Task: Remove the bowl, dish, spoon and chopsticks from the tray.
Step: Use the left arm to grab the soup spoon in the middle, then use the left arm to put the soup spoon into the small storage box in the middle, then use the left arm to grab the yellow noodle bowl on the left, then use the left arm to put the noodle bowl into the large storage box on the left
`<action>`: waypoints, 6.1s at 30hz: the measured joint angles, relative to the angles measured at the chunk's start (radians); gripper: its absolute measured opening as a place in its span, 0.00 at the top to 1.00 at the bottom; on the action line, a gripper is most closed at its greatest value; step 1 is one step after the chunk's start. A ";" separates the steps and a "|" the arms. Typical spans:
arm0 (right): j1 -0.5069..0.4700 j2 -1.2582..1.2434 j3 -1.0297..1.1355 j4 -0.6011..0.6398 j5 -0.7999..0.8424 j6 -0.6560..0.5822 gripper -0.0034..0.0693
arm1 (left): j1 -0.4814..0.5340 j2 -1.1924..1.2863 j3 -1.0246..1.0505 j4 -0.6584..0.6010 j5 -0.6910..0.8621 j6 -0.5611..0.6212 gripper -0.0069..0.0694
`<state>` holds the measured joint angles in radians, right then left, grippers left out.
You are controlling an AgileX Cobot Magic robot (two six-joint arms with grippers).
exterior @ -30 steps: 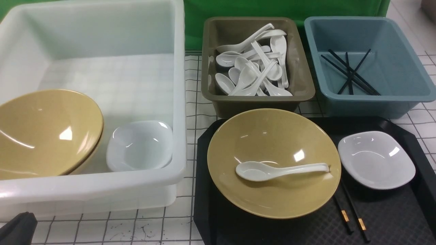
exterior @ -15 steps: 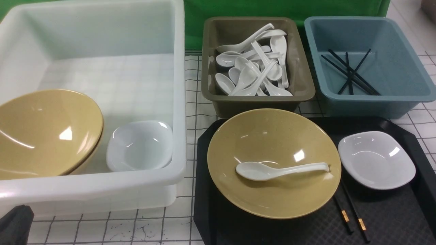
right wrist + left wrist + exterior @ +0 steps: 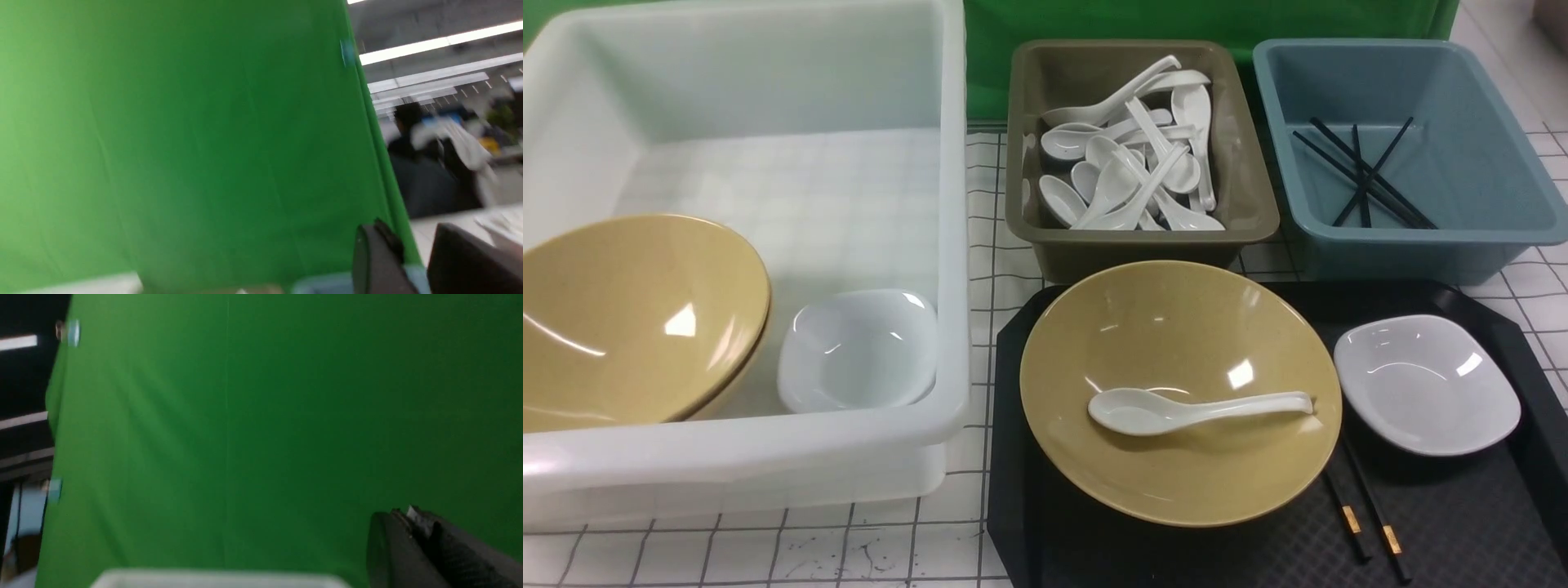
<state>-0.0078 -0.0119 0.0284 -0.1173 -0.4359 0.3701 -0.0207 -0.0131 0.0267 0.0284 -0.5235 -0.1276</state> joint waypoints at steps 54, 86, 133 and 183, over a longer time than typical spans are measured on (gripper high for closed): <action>0.153 0.772 -0.485 0.392 1.006 -0.791 0.90 | -0.699 2.027 -1.566 -0.444 1.356 1.143 0.36; 0.153 0.772 -0.485 0.433 0.987 -0.767 0.90 | -0.576 2.124 -1.788 -0.668 0.666 1.143 0.77; 0.154 0.772 -0.485 0.473 0.988 -0.767 0.90 | -0.621 2.019 -1.883 -0.136 1.738 0.503 0.90; 0.155 0.772 -0.485 0.475 0.964 -0.767 0.89 | 0.532 1.491 -1.147 -0.327 1.332 0.461 0.53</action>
<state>0.1468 0.7598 -0.4563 0.3577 0.5280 -0.3969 0.5109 1.4783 -1.1203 -0.2985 0.8090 0.3335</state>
